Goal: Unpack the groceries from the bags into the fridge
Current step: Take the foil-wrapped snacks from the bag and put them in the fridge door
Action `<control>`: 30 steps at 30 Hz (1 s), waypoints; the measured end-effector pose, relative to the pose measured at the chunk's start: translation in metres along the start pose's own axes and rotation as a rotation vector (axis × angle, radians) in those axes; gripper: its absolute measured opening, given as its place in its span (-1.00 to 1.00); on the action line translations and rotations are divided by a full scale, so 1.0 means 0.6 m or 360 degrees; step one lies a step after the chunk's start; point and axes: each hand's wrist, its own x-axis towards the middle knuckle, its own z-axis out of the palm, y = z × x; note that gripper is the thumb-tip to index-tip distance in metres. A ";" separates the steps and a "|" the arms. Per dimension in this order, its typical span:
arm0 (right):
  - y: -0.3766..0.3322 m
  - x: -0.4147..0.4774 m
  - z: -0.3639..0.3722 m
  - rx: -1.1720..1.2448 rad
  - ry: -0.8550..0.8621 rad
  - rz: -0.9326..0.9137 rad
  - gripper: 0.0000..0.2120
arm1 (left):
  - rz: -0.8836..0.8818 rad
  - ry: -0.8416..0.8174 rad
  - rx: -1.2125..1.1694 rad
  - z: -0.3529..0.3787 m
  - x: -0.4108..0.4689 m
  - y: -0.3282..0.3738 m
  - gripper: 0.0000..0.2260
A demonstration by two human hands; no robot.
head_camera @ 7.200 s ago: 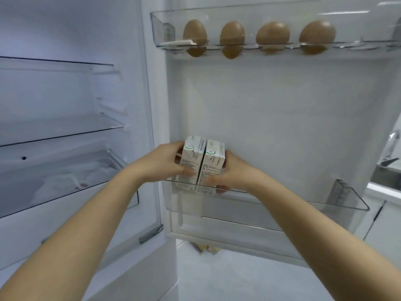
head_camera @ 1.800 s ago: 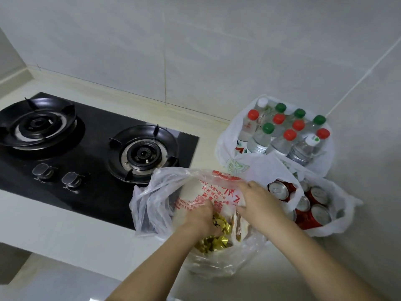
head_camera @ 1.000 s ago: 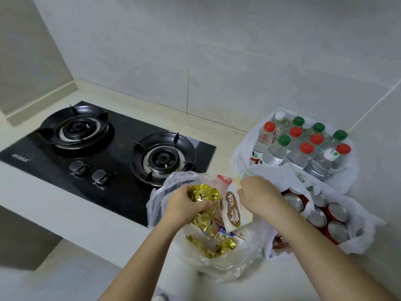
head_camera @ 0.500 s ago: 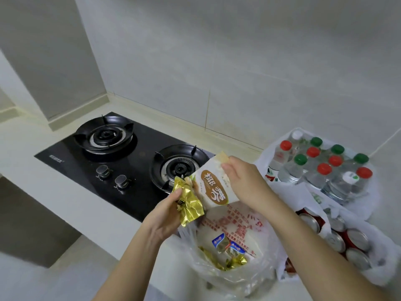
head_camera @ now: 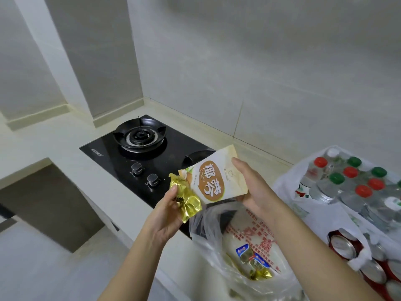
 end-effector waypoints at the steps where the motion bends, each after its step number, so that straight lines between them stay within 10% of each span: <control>1: 0.008 0.000 0.015 0.0110 -0.0049 0.0024 -0.61 | 0.0040 0.0008 -0.0024 -0.005 -0.008 0.009 -0.66; 16: 0.098 0.004 0.242 0.0762 -0.0803 0.0080 -0.08 | 0.0355 0.0321 -0.0330 -0.148 -0.153 0.150 -0.53; 24: 0.147 -0.006 0.374 0.0316 -0.0313 0.0002 -0.67 | 0.0422 0.0418 -0.0137 -0.216 -0.257 0.194 -0.63; 30: 0.163 -0.015 0.470 0.0106 -0.0516 0.0130 -0.73 | 0.0568 0.0460 -0.0119 -0.255 -0.325 0.222 -0.62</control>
